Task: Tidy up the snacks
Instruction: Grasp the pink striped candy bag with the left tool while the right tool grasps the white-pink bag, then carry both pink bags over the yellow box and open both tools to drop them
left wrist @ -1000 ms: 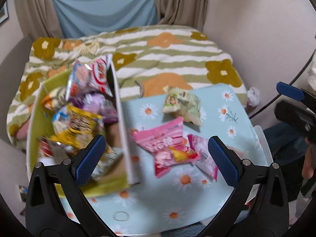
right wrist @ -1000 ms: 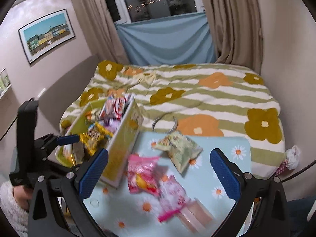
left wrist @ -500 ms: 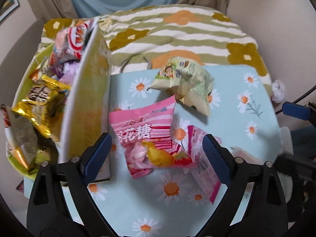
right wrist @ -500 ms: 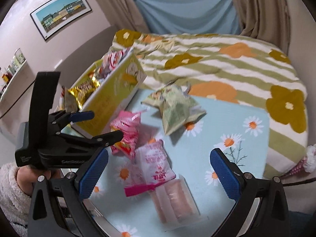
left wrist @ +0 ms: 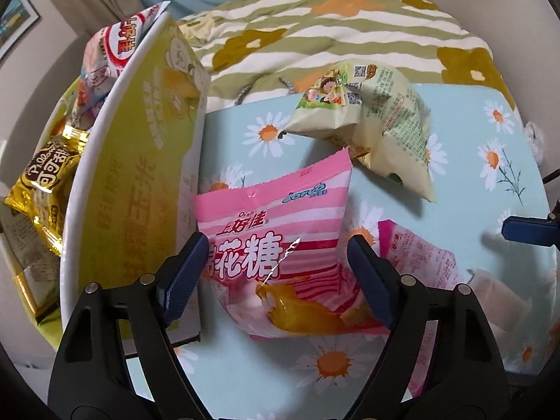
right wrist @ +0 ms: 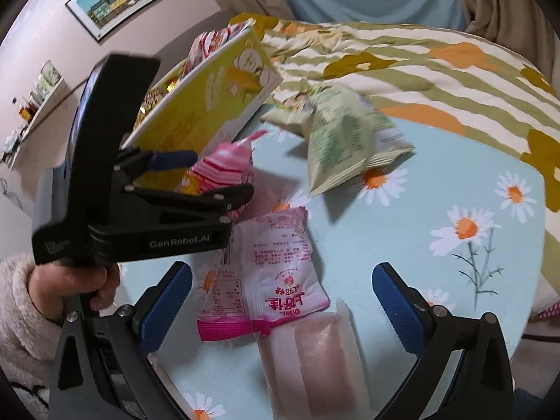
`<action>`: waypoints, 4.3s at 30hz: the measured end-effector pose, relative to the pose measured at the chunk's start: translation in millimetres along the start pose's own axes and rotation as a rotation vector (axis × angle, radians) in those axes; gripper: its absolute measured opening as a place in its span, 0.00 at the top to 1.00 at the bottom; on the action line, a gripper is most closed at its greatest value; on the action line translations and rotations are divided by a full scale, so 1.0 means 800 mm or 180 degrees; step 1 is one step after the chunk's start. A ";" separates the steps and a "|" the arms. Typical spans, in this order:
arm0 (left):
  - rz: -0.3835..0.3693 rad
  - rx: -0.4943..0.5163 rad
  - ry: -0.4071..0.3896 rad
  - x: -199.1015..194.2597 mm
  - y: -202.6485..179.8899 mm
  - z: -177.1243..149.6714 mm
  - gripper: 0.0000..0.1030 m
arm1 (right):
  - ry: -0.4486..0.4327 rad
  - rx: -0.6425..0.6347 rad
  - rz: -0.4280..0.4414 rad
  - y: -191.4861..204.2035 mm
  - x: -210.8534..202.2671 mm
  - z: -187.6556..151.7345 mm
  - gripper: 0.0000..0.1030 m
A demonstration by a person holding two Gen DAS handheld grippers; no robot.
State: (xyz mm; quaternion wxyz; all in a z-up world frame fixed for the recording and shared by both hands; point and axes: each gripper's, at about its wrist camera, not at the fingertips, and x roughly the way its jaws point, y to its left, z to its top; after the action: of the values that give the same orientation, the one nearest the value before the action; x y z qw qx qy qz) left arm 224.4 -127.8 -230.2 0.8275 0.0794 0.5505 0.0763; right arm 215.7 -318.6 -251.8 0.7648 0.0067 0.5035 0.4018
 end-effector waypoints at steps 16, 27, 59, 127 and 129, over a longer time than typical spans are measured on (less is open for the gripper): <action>-0.0305 -0.0212 0.0348 0.023 0.019 -0.028 0.40 | 0.0242 -0.0361 0.0017 0.018 0.042 0.003 0.00; -0.0363 -0.0077 0.0289 -0.003 0.017 -0.057 0.42 | 0.0438 -0.0606 -0.0048 0.029 0.061 0.001 0.00; -0.0692 -0.0124 -0.0365 -0.132 0.053 -0.046 0.42 | -0.0022 -0.0465 -0.0329 0.078 -0.018 0.038 0.69; -0.0731 -0.0633 -0.0575 -0.088 0.435 0.001 0.00 | -0.0635 0.0229 -0.0487 0.274 0.103 0.301 0.00; -0.0735 -0.0620 -0.0612 -0.096 0.433 0.000 0.00 | -0.0682 0.0194 -0.0517 0.278 0.093 0.297 0.00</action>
State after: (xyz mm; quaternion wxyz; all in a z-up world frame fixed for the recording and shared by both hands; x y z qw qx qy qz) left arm 181.8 193.8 -86.6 0.8834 -0.0578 0.4644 0.0258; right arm 277.6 -28.1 -99.7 0.8437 0.0320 0.4298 0.3201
